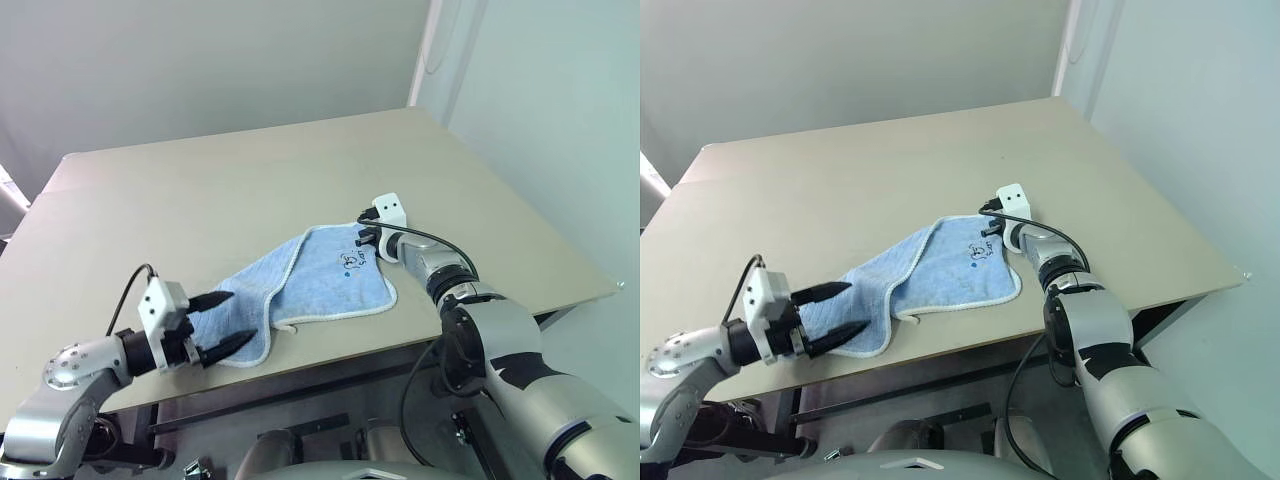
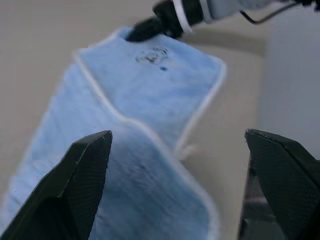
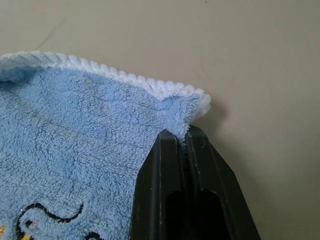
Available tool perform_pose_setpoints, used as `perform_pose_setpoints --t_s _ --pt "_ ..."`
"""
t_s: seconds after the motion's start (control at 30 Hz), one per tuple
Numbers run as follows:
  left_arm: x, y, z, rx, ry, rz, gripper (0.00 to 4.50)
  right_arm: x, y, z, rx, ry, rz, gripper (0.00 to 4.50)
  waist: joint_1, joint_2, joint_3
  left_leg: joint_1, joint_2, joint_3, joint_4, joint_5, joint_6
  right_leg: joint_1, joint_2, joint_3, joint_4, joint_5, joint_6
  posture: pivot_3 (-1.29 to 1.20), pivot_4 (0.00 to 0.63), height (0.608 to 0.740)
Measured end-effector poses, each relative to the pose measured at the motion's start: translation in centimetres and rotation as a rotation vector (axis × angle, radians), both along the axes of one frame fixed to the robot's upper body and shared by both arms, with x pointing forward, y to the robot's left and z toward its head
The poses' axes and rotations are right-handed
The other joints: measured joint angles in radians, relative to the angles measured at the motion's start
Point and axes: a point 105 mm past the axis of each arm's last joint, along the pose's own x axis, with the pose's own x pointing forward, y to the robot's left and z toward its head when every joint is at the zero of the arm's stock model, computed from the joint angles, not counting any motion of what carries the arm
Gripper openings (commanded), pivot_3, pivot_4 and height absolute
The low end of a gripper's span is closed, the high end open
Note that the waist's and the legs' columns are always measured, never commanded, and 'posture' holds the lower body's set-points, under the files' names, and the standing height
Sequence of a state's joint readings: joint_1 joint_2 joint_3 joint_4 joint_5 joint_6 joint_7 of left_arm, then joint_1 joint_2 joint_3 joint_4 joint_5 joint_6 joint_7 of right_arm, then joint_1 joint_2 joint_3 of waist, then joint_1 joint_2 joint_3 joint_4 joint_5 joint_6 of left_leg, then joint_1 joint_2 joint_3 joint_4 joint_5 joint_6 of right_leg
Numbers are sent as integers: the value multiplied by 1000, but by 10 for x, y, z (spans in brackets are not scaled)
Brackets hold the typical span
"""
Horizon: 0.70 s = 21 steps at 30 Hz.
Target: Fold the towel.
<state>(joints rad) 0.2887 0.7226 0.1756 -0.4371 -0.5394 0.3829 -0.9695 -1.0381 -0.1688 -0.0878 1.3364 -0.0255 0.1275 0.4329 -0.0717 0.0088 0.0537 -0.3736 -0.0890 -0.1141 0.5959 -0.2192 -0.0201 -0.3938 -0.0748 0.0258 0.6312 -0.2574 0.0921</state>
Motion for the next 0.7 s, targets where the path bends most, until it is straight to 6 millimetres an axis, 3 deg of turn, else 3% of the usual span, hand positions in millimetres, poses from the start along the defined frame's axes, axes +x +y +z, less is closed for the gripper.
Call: perform_pose_setpoints --t_s 0.07,0.27,0.53,0.7 --pt "-7 -3 -15 32 47 -17 4500 0 -1 0 -2 -3 -7 13 1 1 1 0 0 0 0 0 0 0 1 0 0 0 0 0 0 740" --pt "3 -6 -40 80 40 31 4500 0 3 0 10 -2 -15 13 3 1 1 1 0 -1 1 0 0 1 2 0 0 0 0 0 0 740" --pt "5 -2 -58 166 39 1 4500 0 5 -1 12 -2 -16 13 2 1 0 1 0 -1 0 0 0 0 3 0 0 0 0 0 0 740" --pt "7 -3 -59 198 5 -23 2847 1 3 -1 7 -5 -24 0 2 2 0 1 0 -1 1 0 0 1 2 0 0 0 0 0 0 740"
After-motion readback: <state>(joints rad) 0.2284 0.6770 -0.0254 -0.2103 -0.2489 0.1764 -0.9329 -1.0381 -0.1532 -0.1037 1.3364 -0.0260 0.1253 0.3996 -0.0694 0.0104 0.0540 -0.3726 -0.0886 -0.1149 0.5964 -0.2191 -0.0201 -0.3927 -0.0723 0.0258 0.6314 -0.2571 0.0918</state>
